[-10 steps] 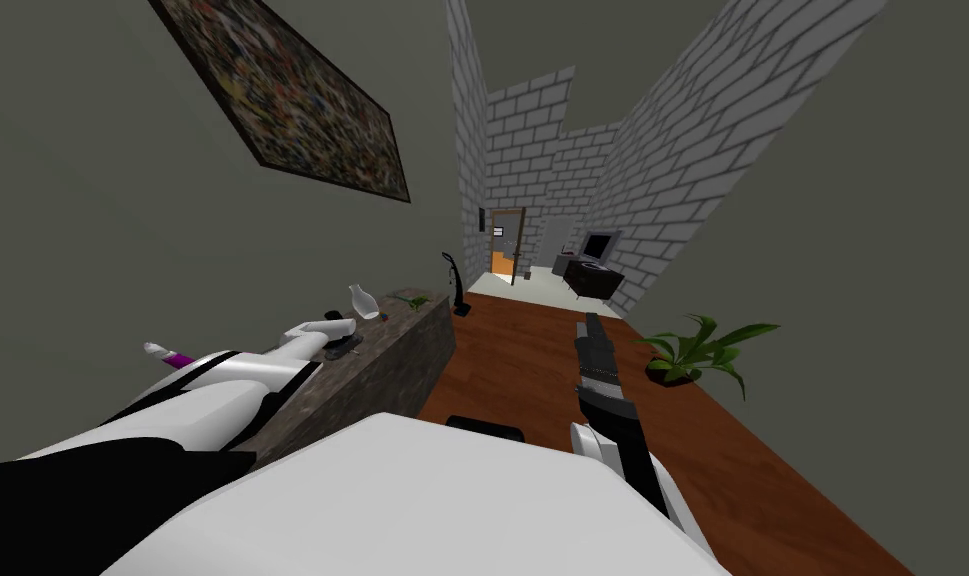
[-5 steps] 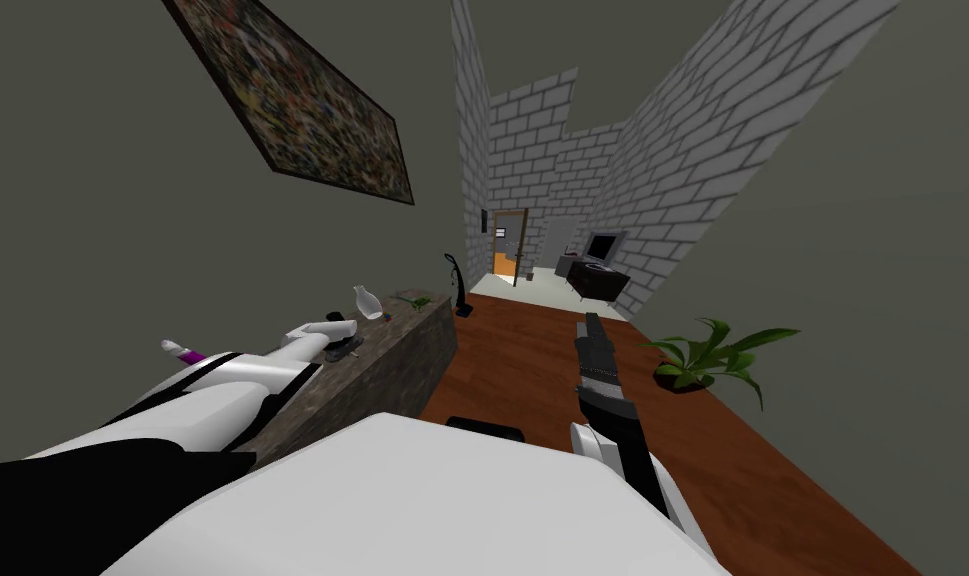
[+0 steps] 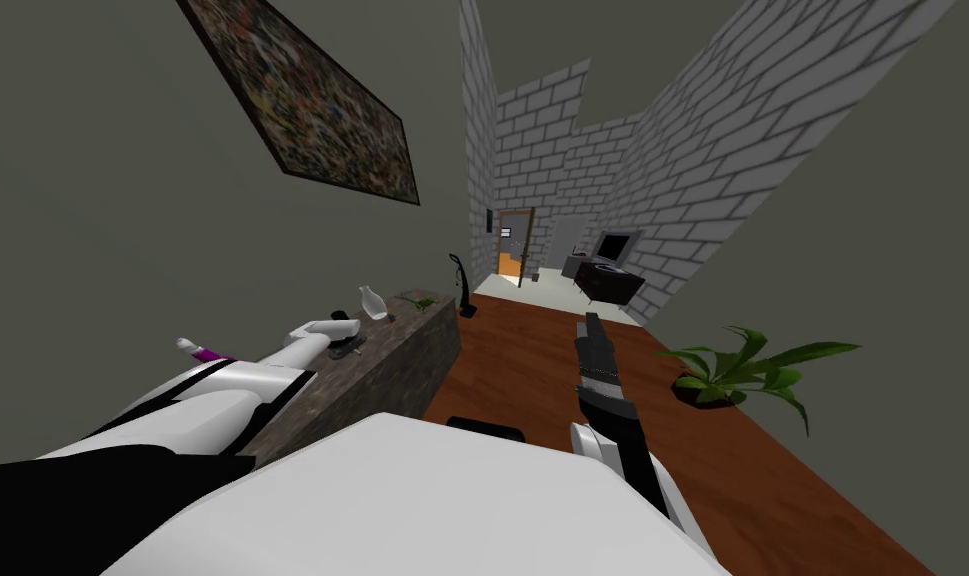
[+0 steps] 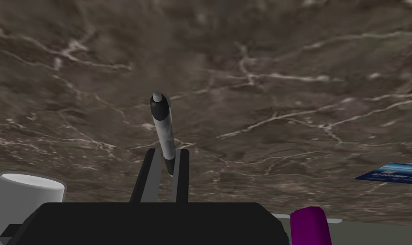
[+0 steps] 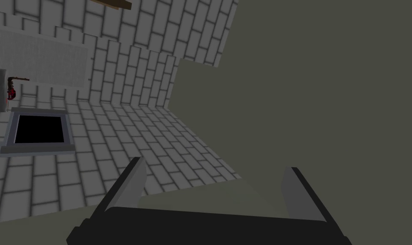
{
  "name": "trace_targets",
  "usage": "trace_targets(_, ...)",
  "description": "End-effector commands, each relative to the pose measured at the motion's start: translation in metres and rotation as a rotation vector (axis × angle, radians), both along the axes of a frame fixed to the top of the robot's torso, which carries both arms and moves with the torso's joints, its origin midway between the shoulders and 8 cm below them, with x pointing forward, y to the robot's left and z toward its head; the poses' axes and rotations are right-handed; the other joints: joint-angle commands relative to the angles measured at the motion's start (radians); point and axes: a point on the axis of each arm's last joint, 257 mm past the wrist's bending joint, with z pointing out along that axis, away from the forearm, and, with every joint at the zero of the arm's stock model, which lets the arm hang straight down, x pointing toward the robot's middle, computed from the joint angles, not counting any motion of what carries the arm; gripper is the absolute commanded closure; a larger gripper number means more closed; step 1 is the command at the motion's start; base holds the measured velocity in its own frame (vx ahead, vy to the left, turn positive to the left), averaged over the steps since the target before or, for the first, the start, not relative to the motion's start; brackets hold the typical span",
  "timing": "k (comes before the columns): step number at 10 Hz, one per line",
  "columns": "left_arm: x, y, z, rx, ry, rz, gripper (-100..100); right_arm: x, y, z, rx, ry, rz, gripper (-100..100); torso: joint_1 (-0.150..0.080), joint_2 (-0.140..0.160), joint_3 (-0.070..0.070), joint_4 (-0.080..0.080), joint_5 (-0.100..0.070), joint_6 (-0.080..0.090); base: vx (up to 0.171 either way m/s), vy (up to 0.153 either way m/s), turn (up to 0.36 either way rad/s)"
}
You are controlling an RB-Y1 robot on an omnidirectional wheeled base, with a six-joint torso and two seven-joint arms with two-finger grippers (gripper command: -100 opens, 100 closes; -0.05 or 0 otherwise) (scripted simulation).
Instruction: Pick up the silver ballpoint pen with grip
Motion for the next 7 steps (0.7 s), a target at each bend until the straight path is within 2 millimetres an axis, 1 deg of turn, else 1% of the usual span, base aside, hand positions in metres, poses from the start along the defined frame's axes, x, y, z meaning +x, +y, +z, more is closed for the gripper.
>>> trace_targets(1, 0.002, -0.001, 0.003, 0.002, -0.004, -0.006, 100, 0.000, 0.000, 0.000, 0.000, 0.000, 0.000, 0, 0.000, 0.000, 0.000, 0.000, 0.000, 0.000, 0.000, 0.000, 0.000)
trace_targets(2, -0.019, -0.006, -0.011, -0.008, 0.051, 0.007, 100, 0.000, 0.000, 0.000, 0.000, 0.000, 0.000, 0, 0.001, 0.001, 0.001, 0.000, 0.000, -0.001, 0.111, 0.047, 0.231)
trace_targets(3, -0.021, -0.006, -0.013, -0.004, 0.055, 0.000, 100, 0.000, 0.000, 0.000, 0.000, 0.000, 0.000, 0, 0.004, -0.003, -0.002, -0.002, 0.001, -0.005, 0.124, 0.046, 0.310)
trace_targets(4, -0.016, -0.008, -0.010, -0.001, 0.047, -0.011, 100, 0.000, 0.000, 0.000, 0.000, 0.000, 0.000, 0, 0.006, -0.004, -0.003, -0.002, 0.001, -0.006, 0.066, 0.016, 0.169)
trace_targets(5, -0.005, -0.011, -0.005, 0.005, 0.031, -0.032, 100, 0.000, 0.000, 0.000, 0.000, 0.000, 0.000, 0, 0.004, -0.002, -0.002, -0.001, 0.002, -0.002, 0.023, 0.006, -0.007)
trace_targets(6, -0.004, -0.012, -0.005, 0.005, 0.029, -0.033, 100, 0.000, 0.000, 0.000, 0.000, 0.000, 0.000, 0, 0.003, -0.001, -0.001, 0.000, 0.001, 0.000, -0.001, 0.006, -0.057)
trace_targets(7, 0.002, -0.014, -0.002, 0.009, 0.020, -0.045, 100, 0.000, 0.000, 0.000, 0.000, 0.000, 0.000, 0, 0.002, 0.000, 0.000, 0.000, 0.001, 0.000, -0.006, 0.002, -0.019)
